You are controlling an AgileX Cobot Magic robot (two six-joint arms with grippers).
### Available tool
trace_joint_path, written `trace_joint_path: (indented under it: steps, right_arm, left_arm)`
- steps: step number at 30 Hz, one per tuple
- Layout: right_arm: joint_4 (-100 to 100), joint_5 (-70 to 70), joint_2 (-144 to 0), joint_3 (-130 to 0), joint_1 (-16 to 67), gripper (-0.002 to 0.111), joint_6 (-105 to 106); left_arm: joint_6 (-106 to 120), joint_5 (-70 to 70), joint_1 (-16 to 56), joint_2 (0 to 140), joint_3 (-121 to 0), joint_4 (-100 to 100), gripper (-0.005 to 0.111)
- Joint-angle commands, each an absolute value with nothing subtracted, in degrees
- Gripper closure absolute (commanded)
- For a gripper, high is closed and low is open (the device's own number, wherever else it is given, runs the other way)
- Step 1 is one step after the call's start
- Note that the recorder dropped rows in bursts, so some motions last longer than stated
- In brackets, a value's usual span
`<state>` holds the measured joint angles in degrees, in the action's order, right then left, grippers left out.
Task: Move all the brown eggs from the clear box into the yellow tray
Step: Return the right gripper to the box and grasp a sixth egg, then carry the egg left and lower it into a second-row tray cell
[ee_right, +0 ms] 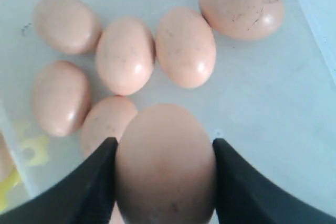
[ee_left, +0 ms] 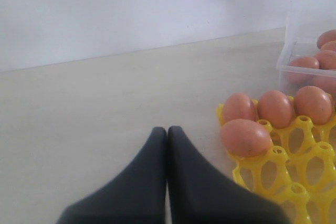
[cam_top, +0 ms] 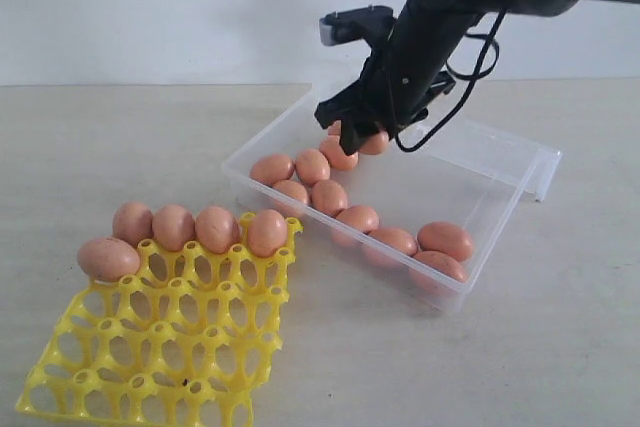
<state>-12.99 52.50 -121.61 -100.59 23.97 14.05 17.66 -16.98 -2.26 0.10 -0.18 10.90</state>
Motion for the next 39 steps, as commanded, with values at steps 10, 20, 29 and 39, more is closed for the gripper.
trace_joint_path:
  steps: [10,20,29,39]
  right_arm:
    - [-18.1,9.7,-91.0,-58.9,31.7,0.107,16.9]
    - [-16.6,-37.8,-85.7,-40.1,44.0,0.107,-13.5]
    - [31.2,-45.4,-94.9,-50.3,43.9,0.109,-55.6]
    - [38.9,-38.8,-109.2,-61.3,43.9,0.109,-59.1]
  left_arm:
    - [17.9,-16.5,-1.9,0.0,0.0,10.9,0.111]
    - [17.9,-16.5,-1.9,0.0,0.0,10.9,0.111]
    - [17.9,-16.5,-1.9,0.0,0.0,10.9,0.111]
    - [17.9,-16.5,-1.9,0.0,0.0,10.9,0.111]
